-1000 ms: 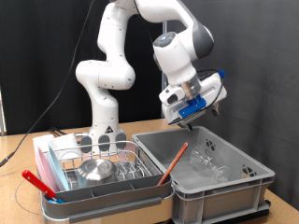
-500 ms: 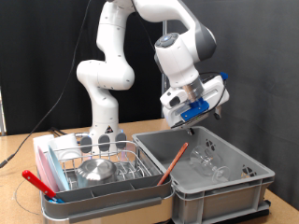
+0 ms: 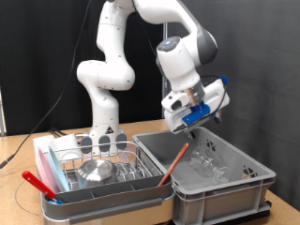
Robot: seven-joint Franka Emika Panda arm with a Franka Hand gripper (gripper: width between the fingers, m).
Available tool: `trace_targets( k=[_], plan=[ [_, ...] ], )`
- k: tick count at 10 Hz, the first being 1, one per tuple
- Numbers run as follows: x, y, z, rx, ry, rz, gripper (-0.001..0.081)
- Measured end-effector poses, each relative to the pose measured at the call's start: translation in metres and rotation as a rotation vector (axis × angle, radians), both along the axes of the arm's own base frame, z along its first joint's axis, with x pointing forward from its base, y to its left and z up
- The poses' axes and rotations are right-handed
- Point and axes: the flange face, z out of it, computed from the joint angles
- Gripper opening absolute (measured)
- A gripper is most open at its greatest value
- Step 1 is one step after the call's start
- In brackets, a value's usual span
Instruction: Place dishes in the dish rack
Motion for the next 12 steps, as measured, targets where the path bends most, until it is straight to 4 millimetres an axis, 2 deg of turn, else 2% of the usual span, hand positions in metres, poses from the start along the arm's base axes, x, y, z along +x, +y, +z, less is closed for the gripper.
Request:
trace_targets(
  k=[3,9,12],
  plan=[
    [-0.004,0.008,-0.033,-0.066,0.040,-0.001,0.0805],
    [0.010,0.002,-0.082,-0.041,0.077,0.014,0.0805],
    [0.008,0.017,-0.108,-0.022,0.088,0.036,0.0805]
  ],
)
